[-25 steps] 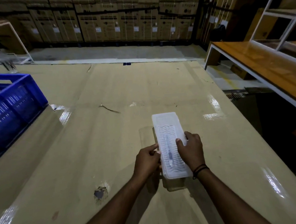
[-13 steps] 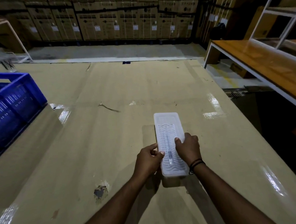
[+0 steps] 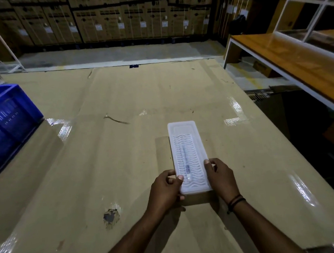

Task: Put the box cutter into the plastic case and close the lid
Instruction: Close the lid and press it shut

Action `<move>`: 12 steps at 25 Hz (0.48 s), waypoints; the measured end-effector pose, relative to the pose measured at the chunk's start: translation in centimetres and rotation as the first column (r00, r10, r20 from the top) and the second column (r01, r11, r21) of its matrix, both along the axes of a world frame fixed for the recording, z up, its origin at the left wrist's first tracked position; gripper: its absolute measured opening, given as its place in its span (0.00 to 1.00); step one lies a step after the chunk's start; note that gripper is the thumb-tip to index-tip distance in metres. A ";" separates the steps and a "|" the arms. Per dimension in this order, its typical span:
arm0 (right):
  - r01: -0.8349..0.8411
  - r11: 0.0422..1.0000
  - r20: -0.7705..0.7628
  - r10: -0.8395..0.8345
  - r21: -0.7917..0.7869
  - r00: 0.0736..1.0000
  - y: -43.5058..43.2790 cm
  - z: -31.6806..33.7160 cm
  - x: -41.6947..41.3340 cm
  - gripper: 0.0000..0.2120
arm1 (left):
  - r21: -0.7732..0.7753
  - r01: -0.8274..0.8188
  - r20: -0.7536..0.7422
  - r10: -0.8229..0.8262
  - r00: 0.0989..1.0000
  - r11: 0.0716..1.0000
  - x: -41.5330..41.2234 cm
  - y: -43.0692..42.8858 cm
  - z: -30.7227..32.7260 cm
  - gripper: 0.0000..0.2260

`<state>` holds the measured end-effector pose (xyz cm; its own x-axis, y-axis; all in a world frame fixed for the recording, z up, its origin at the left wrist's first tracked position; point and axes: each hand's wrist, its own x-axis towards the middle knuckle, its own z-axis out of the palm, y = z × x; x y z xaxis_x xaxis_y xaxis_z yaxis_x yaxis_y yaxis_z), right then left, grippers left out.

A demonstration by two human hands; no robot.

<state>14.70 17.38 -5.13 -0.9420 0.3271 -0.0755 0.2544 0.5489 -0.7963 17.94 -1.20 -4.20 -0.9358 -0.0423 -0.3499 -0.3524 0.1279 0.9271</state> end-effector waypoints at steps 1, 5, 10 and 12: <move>0.016 1.000 -0.024 -0.016 0.008 1.000 -0.2 -0.2 0.4 0.14 | -0.015 -0.010 -0.016 0.010 1.000 1.000 0.4 0.3 -0.1 0.10; 0.022 0.999 -0.060 -0.020 0.032 0.998 -0.6 -0.9 0.1 0.16 | -0.164 0.003 -0.110 -0.021 0.994 0.986 1.0 1.0 -0.6 0.11; -0.028 0.996 0.019 0.026 0.086 0.999 -0.2 -0.6 -0.5 0.17 | -0.161 0.049 -0.028 -0.054 0.998 0.986 -1.0 0.2 -0.5 0.11; -0.028 0.995 0.045 0.024 0.096 0.999 0.1 0.7 -1.6 0.16 | -0.154 0.006 -0.032 -0.011 0.999 0.988 -3.4 -0.4 -0.7 0.13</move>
